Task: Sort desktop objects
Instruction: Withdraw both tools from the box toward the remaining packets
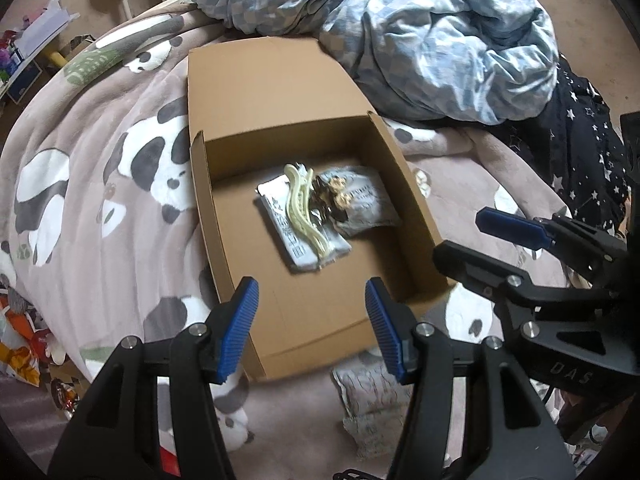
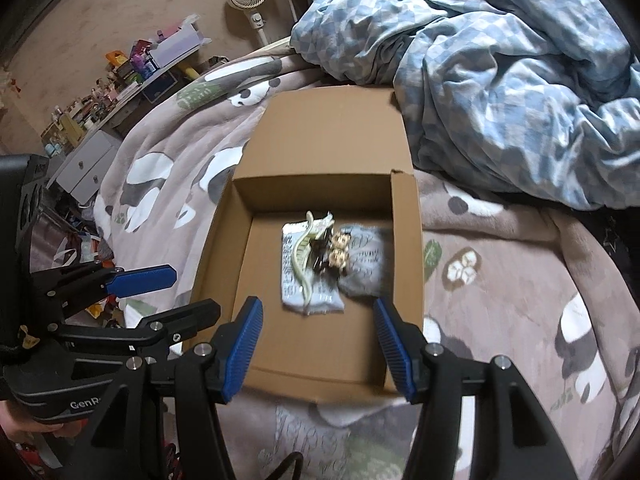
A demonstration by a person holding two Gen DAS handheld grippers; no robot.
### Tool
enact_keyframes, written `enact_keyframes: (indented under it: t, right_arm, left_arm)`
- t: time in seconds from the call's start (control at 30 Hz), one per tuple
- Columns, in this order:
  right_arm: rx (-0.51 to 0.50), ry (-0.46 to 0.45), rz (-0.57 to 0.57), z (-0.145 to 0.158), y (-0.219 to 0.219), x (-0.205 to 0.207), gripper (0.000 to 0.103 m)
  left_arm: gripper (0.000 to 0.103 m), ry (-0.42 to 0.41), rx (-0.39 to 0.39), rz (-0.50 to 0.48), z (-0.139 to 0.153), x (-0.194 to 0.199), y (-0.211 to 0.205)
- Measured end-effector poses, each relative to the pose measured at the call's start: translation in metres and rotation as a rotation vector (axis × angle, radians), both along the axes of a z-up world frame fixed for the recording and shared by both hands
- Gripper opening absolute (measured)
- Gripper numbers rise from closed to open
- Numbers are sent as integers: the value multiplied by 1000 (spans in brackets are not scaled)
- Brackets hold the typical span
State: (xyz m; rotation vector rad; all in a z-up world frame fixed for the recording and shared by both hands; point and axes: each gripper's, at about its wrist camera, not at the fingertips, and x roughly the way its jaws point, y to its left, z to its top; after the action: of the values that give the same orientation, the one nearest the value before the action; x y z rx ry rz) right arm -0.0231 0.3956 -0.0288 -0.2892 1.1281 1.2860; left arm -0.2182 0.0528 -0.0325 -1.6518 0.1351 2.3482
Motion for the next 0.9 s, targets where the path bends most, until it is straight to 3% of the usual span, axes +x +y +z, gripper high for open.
enact_keyframes:
  t: [0.53, 0.9]
  right_arm:
    - [-16, 16, -39, -6, -77, -33, 59]
    - [-37, 53, -79, -28, -122, -45, 59]
  left_arm:
    - [55, -33, -9, -29, -6, 80, 20]
    - [56, -77, 7, -20, -27, 126, 36]
